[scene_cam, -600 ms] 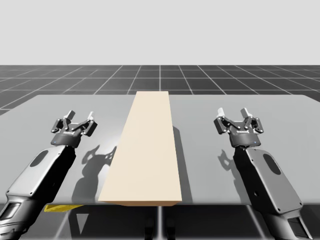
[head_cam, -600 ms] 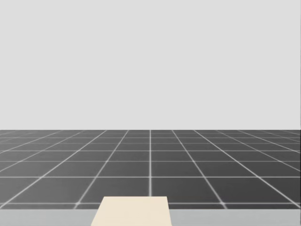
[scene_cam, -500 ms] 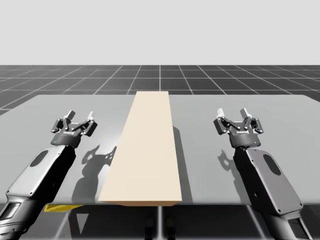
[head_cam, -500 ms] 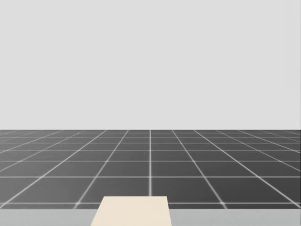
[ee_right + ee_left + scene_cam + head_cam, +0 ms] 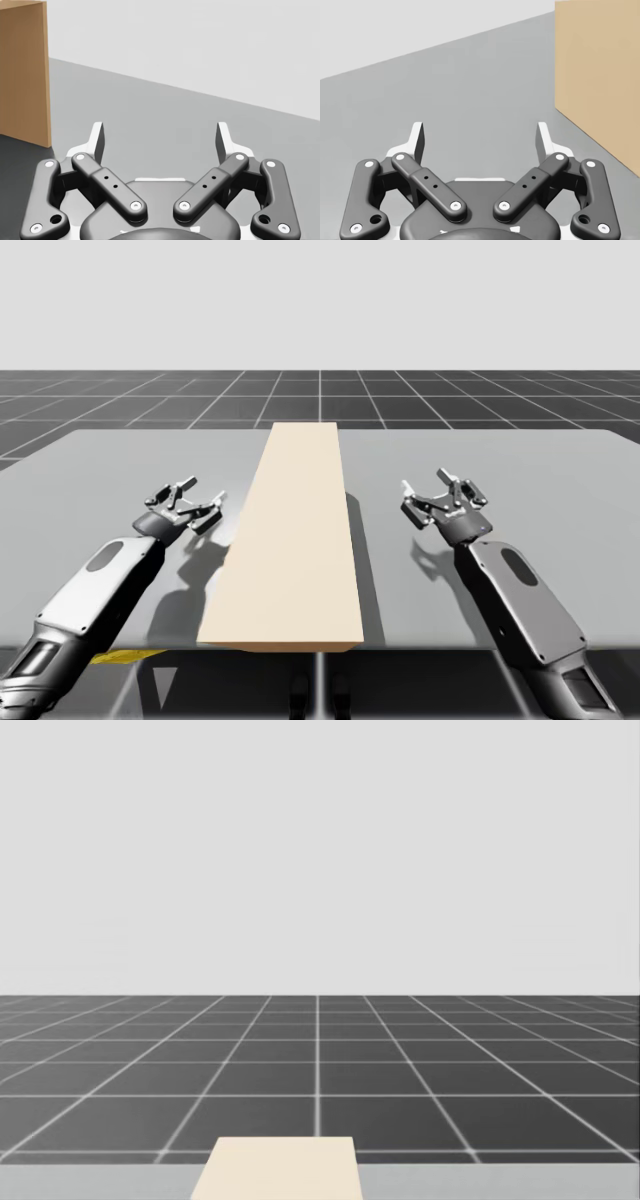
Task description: Retrieve the object from inside the box.
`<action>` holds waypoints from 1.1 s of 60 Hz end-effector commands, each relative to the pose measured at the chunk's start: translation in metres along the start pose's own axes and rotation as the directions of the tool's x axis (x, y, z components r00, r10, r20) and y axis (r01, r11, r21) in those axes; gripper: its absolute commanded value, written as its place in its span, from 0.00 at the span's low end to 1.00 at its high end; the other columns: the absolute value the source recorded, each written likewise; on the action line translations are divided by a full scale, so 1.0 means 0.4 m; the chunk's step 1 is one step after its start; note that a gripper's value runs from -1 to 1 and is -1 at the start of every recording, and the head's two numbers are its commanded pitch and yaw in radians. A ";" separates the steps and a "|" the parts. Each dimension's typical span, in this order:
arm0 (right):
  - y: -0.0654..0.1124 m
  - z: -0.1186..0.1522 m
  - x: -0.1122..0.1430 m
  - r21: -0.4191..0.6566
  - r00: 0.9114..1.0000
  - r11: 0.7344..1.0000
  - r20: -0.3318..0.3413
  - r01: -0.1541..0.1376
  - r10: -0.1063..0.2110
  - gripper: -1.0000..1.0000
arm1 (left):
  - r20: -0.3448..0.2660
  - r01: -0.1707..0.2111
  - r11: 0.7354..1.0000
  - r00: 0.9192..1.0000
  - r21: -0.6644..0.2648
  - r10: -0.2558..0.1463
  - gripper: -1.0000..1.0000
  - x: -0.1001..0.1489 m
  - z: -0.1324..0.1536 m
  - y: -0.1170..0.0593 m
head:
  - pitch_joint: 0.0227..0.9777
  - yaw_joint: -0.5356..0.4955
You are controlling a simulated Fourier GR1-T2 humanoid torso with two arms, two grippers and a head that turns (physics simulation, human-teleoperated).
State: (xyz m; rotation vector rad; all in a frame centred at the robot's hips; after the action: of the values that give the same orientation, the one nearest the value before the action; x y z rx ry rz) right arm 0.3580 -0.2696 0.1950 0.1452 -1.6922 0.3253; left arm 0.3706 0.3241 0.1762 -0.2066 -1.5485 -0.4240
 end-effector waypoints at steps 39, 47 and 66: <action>0.310 0.090 -0.046 0.623 0.991 0.780 0.131 -0.057 -0.033 0.00 | 0.004 0.120 0.896 0.991 -0.429 -0.131 0.00 -0.025 0.028 -0.169 | 0.05 0.50; 0.346 0.078 -0.072 0.623 0.991 0.782 0.116 -0.019 -0.068 0.00 | 0.000 0.122 0.890 0.991 -0.439 -0.136 0.00 -0.028 0.027 -0.174 | 0.06 0.50; 0.438 0.033 -0.115 0.678 0.992 0.731 0.021 0.076 -0.122 0.00 | 0.001 0.135 0.884 0.989 -0.448 -0.151 0.00 -0.032 0.026 -0.181 | 0.08 0.48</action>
State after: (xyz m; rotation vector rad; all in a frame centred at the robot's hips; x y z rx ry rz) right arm 0.2998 -0.1279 0.1338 0.7650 -1.5852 0.8592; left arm 0.3338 0.2647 0.1553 -0.4418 -1.4202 -0.8895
